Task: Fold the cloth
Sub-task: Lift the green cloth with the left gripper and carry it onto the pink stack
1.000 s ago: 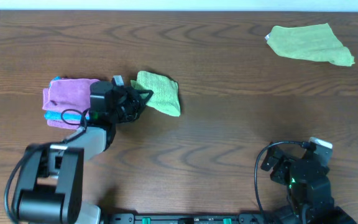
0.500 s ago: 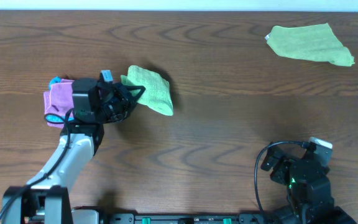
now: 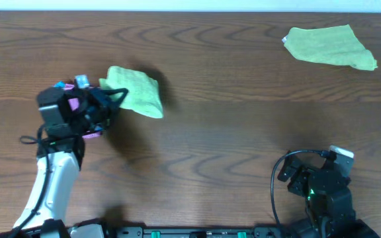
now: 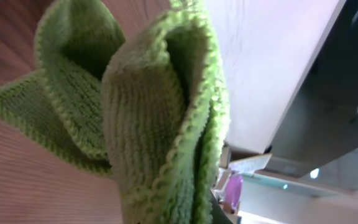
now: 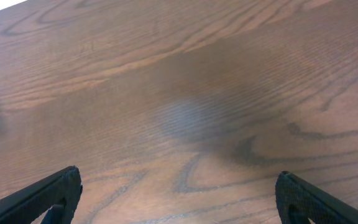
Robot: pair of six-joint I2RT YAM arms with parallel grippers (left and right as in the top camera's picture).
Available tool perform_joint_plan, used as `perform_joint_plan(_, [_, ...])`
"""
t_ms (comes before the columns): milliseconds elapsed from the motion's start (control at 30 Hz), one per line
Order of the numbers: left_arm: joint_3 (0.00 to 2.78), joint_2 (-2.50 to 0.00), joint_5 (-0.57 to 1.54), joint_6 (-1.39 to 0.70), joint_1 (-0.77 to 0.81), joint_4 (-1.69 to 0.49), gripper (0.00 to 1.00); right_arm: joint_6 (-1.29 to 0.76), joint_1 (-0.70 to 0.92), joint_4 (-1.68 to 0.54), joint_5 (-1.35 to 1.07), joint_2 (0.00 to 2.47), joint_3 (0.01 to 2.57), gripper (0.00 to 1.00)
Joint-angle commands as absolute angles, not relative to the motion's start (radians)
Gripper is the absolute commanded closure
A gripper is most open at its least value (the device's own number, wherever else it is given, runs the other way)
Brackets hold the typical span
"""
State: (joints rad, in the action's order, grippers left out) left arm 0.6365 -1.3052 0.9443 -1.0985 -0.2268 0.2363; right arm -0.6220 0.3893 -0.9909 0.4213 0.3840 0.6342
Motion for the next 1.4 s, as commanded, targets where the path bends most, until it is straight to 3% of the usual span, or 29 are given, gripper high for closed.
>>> perform_joint_plan(0, [0.677, -1.297, 1.047, -1.076, -0.305, 0.236, 0.94, -0.639, 0.383, -0.992, 0.437, 0.38, 0.631, 0.01])
perform_joint_plan(533, [0.786, -1.348, 1.09, -0.974, -0.486, 0.233, 0.94, -0.639, 0.383, -0.992, 0.437, 0.38, 0.631, 0.01])
perform_joint_plan(833, [0.786, -1.366, 1.074, -0.833, -0.583, 0.118, 0.94, -0.639, 0.383, -0.992, 0.437, 0.38, 0.631, 0.01])
perform_joint_plan(1367, [0.786, -1.382, 0.93, -0.702, -0.591, 0.001, 0.94, -0.639, 0.383, -0.992, 0.437, 0.38, 0.631, 0.01])
